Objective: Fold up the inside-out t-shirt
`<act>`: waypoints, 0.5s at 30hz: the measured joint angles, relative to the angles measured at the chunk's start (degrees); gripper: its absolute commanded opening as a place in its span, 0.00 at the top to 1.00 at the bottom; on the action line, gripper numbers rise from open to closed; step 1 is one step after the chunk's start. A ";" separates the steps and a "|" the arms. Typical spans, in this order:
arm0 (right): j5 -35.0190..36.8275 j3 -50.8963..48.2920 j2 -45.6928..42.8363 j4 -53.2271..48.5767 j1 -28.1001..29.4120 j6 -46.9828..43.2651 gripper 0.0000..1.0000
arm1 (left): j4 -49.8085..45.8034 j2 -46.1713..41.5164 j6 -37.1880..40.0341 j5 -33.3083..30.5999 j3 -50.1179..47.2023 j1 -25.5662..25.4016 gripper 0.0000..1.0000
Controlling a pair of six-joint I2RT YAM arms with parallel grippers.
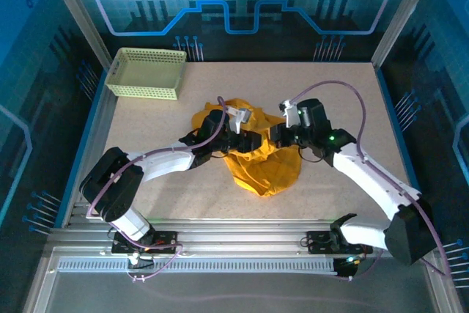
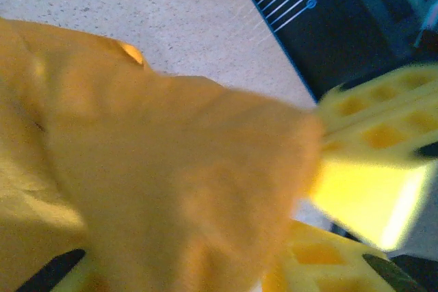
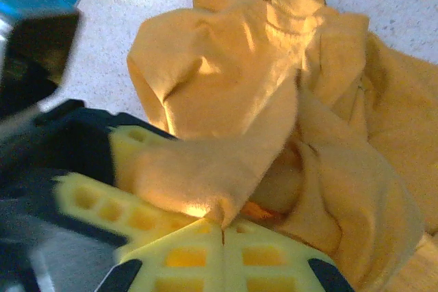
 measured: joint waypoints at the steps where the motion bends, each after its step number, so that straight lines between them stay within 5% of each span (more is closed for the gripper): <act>1: 0.61 1.57 -1.09 -1.99 0.00 0.02 1.00 | -1.22 -0.04 0.59 -1.18 0.15 0.00 0.50; 10: 7.82 12.96 -6.80 -21.27 -0.04 2.40 1.00 | -10.71 -0.96 5.81 -10.69 2.58 0.00 0.41; 15: 13.49 12.81 -6.60 -28.06 -1.29 4.07 1.00 | -13.11 -1.29 8.11 -13.25 3.15 0.00 0.23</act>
